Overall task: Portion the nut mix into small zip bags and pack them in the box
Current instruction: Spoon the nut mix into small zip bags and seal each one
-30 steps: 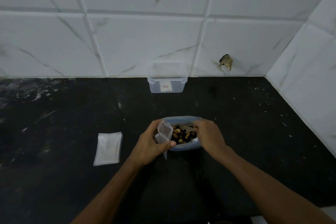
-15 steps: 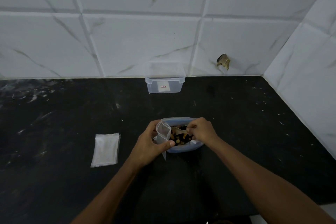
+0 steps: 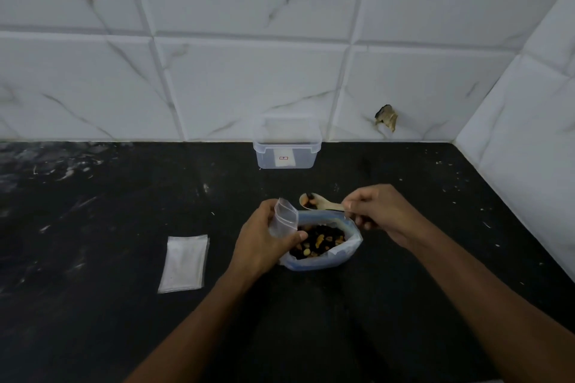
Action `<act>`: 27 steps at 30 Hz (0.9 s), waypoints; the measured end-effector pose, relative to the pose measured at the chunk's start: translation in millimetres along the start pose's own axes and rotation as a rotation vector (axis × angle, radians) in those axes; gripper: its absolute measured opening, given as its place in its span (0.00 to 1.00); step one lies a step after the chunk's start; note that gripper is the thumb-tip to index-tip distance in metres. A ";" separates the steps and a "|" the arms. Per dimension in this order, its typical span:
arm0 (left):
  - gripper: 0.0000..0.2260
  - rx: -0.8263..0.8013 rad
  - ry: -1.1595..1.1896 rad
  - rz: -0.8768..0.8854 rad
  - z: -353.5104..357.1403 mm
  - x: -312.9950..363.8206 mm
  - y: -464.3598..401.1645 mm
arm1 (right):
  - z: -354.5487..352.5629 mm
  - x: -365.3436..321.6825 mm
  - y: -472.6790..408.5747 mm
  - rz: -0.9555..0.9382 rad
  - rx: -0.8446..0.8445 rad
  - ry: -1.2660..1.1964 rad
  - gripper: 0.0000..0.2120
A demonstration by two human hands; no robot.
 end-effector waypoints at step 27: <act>0.24 0.041 0.093 0.018 -2.1 5.4 4.2 | 24.1 -13.3 4.7 -0.211 0.171 0.877 0.04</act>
Point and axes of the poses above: each hand's wrist, its own y-axis away from the middle knuckle, its own z-axis out of the palm, x = y × z, the point moved 10 cm from there along -y, towards the middle knuckle, and after that the axes turned 6 degrees about -x, right-handed, at the moved point
